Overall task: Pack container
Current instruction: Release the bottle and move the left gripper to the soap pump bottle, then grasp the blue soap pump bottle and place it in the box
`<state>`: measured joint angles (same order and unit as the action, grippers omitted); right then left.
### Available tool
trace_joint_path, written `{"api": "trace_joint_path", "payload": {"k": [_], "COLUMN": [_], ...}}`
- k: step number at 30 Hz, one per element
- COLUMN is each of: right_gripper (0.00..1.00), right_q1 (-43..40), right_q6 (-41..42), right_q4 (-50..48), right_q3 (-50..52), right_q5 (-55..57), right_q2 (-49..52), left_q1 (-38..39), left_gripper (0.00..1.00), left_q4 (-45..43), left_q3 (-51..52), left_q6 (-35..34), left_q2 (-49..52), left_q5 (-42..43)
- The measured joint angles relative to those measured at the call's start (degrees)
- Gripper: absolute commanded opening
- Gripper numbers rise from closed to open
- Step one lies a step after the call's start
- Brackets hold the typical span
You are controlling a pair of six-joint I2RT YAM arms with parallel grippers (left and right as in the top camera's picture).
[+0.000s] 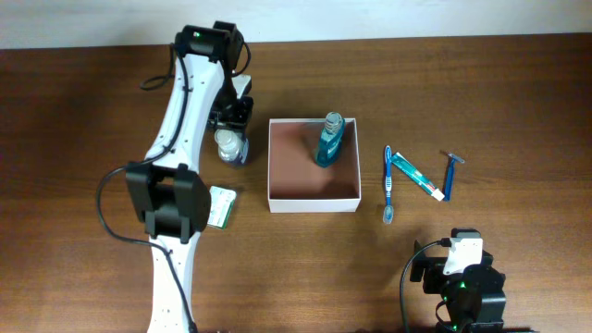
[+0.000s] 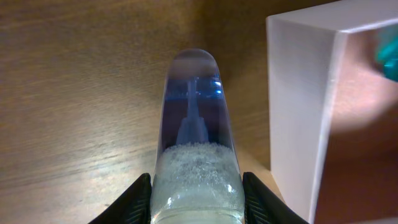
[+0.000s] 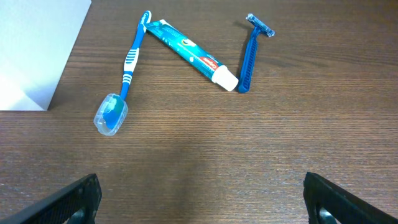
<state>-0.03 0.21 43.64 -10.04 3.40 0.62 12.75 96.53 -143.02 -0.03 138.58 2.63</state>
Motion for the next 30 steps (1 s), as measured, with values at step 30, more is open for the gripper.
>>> {"api": "trace_joint_path", "payload": {"k": [30], "right_gripper": [0.99], "right_q1": [0.0], "right_q6": [0.07], "right_q4": [0.0], "right_q3": [0.0], "right_q5": [0.0], "right_q2": [0.0], "left_q1": [17.44], "left_gripper": [0.34], "left_q4": [-0.07], "left_q3": [0.04], "left_q6": [-1.53], "left_q2": [-14.99], "left_q5": [-0.83]}}
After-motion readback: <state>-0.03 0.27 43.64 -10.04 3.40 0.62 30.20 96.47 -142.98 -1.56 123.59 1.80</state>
